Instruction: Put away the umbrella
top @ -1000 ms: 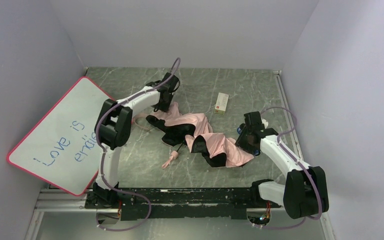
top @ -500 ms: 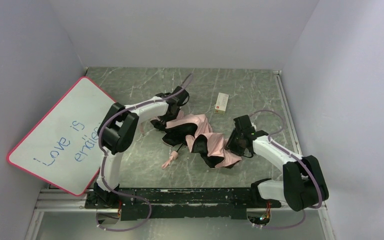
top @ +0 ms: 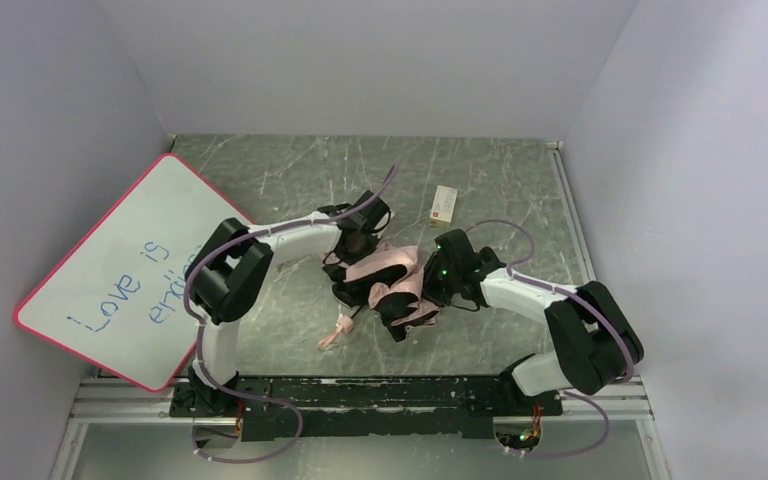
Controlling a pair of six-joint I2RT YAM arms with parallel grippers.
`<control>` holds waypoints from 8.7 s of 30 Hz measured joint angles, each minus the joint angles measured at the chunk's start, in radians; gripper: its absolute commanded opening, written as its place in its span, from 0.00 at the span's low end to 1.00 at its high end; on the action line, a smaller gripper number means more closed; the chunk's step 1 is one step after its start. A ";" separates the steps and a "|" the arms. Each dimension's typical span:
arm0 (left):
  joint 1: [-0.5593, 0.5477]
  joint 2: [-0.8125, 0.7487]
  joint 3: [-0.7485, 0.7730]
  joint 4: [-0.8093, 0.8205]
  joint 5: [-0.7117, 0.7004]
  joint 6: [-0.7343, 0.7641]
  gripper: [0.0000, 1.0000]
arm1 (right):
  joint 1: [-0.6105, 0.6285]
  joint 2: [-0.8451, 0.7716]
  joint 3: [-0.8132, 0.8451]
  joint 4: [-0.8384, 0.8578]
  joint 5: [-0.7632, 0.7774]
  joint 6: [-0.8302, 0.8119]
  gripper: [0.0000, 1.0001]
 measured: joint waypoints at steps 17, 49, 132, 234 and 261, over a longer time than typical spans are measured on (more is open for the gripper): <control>-0.124 -0.032 -0.044 0.038 0.132 -0.075 0.30 | 0.007 0.017 0.058 -0.027 0.144 0.114 0.49; 0.075 -0.481 -0.105 0.023 0.020 -0.060 0.67 | -0.121 -0.299 0.348 -0.447 0.407 -0.335 0.93; 0.123 -0.396 -0.289 -0.032 0.287 0.271 0.48 | 0.048 0.068 0.280 -0.335 0.354 -0.555 0.62; 0.138 -0.638 -0.224 0.100 0.116 -0.066 0.63 | -0.197 -0.087 0.491 -0.512 0.283 -0.594 0.73; -0.065 -0.313 -0.364 0.235 0.075 -0.232 0.37 | -0.158 -0.017 0.105 -0.367 0.245 -0.355 0.44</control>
